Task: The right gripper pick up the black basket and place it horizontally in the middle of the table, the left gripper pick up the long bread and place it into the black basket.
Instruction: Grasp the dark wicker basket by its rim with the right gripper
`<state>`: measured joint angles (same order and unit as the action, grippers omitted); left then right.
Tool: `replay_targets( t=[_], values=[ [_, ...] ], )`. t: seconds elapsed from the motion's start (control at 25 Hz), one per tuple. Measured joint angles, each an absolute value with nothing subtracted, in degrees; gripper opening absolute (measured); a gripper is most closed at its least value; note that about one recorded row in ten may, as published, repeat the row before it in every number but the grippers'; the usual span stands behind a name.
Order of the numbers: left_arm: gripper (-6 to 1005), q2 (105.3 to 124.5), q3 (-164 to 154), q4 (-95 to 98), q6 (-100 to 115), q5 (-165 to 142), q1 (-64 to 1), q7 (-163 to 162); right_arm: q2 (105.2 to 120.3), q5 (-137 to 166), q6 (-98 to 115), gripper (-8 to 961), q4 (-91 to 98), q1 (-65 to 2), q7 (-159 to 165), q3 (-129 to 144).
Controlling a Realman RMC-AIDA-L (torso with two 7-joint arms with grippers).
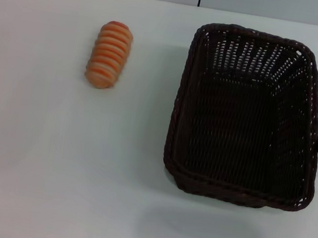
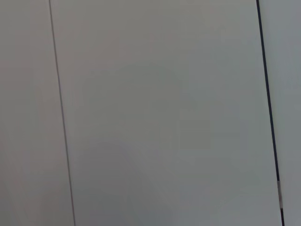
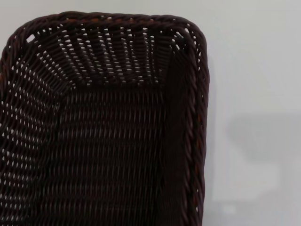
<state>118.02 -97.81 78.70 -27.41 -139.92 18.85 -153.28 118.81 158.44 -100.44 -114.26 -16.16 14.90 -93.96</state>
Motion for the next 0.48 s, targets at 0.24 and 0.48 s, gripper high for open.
replay_targets(
  t=[0.24,0.48],
  values=[
    [782,118.03,-97.89,77.83,-27.33,-139.92,18.30,-153.28,118.78,158.47,-100.33,562,-113.92,-17.30,14.56,-93.85],
    [781,118.03,-97.90,77.78,-27.33,-139.92,18.10,-153.28,118.90,158.47,-99.11,562,-112.76,-17.83,14.30,-93.24]
  ],
)
